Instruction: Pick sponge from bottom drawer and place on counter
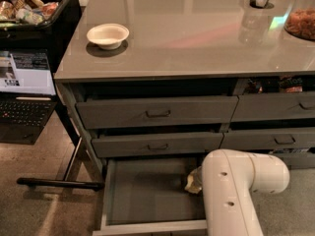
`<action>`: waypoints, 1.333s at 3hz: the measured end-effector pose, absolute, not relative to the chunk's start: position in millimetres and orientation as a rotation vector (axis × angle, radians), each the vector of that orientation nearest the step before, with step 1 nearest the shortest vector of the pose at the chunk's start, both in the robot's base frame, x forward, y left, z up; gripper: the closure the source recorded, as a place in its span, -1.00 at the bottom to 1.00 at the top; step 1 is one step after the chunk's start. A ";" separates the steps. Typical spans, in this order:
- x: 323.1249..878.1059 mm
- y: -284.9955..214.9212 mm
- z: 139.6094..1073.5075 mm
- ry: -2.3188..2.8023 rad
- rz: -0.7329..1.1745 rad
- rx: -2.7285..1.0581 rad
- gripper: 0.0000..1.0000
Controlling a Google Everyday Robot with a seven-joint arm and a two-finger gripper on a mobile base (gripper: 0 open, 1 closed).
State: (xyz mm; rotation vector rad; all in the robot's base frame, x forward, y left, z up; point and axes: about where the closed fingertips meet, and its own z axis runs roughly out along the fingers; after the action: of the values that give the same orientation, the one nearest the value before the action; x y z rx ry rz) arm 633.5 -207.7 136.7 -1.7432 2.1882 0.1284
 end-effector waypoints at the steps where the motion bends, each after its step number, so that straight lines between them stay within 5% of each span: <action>1: 626.2 -204.9 154.0 2.128 0.187 -1.776 0.99; 4: 553.3 -165.9 284.1 1.552 0.445 -2.068 1.00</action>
Offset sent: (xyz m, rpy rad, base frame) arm -0.0519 0.0298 0.1083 0.2254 -0.0328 0.3894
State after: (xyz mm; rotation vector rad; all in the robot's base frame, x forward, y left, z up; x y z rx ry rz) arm 553.3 -165.9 284.1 -2.0682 1.5519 0.4454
